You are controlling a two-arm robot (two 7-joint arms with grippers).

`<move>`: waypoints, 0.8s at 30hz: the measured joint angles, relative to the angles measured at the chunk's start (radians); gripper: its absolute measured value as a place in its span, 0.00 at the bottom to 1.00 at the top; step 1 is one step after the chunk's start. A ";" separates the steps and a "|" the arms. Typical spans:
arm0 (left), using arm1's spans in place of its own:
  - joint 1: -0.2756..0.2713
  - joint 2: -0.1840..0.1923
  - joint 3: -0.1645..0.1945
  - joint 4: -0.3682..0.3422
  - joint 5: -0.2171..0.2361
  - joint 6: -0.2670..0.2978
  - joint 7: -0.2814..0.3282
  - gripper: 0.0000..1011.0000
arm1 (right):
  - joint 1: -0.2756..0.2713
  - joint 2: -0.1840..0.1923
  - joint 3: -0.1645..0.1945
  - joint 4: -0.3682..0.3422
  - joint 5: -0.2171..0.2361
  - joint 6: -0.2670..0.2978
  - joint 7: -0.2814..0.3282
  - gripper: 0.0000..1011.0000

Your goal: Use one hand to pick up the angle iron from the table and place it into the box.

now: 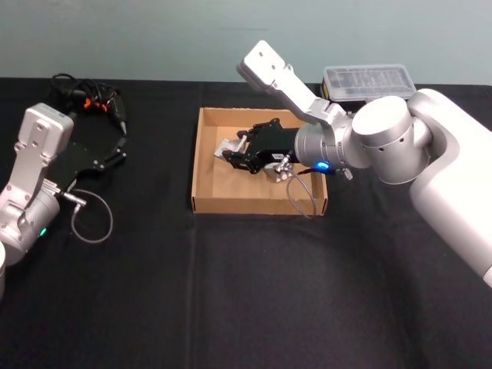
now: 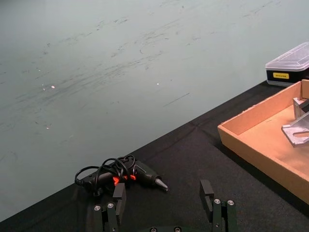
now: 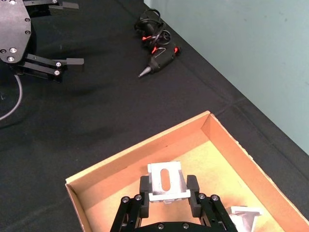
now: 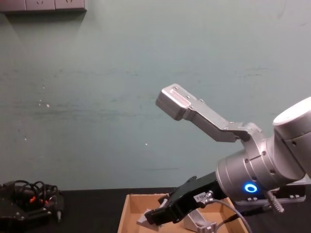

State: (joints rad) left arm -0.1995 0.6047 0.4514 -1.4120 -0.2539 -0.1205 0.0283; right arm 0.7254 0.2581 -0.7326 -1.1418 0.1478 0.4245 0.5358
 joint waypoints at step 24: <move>0.000 0.000 0.000 0.000 0.000 0.000 0.000 0.99 | -0.076 -0.010 0.054 -0.096 -0.048 0.096 -0.043 0.90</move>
State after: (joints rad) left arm -0.1996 0.6047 0.4514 -1.4120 -0.2539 -0.1205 0.0283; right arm 0.6498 0.2481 -0.6783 -1.2378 0.1001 0.5207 0.4925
